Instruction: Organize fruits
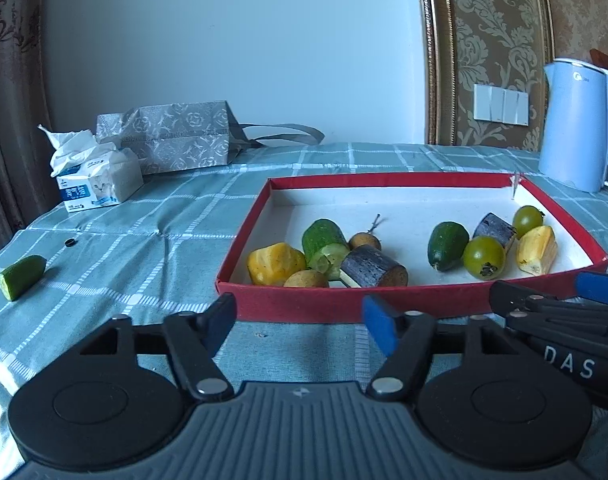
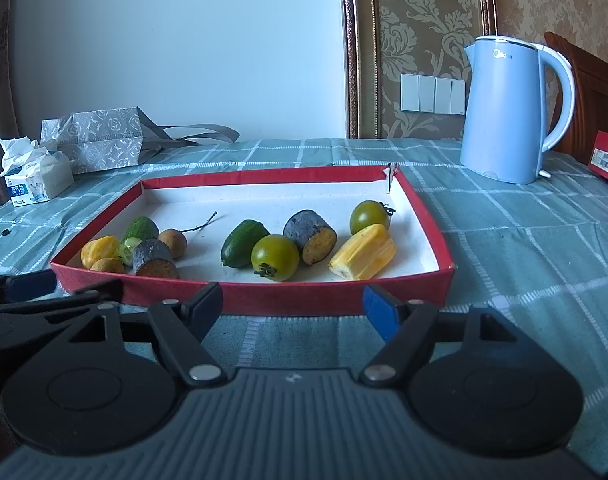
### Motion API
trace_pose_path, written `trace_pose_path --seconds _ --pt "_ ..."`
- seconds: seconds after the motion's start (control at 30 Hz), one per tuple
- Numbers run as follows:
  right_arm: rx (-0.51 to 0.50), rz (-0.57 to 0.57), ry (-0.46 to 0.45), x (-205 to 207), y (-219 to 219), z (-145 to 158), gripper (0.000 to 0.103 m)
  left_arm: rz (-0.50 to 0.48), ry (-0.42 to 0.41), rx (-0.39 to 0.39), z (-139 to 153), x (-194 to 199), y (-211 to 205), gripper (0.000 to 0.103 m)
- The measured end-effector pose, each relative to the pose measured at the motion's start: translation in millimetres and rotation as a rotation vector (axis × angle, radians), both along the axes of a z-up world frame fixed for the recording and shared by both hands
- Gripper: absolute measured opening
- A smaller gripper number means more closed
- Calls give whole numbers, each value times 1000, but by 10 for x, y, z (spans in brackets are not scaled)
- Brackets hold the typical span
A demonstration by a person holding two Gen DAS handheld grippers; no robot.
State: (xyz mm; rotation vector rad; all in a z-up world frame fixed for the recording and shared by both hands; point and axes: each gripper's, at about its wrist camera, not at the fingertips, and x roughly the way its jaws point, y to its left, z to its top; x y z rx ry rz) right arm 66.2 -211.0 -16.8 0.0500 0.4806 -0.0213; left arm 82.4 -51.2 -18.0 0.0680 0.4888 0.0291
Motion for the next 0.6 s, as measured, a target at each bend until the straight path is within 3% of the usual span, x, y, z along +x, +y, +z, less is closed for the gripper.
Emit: trace_pose_path --seconds 0.27,0.4,0.6 --pt "14 0 -1 -1 -13 7 76 13 9 -27 -5 20 41 82" --pt "23 -4 -2 2 -33 5 76 37 10 -28 -3 23 57 94" --pt "26 -6 -4 6 -43 5 76 45 18 -32 -6 38 70 97"
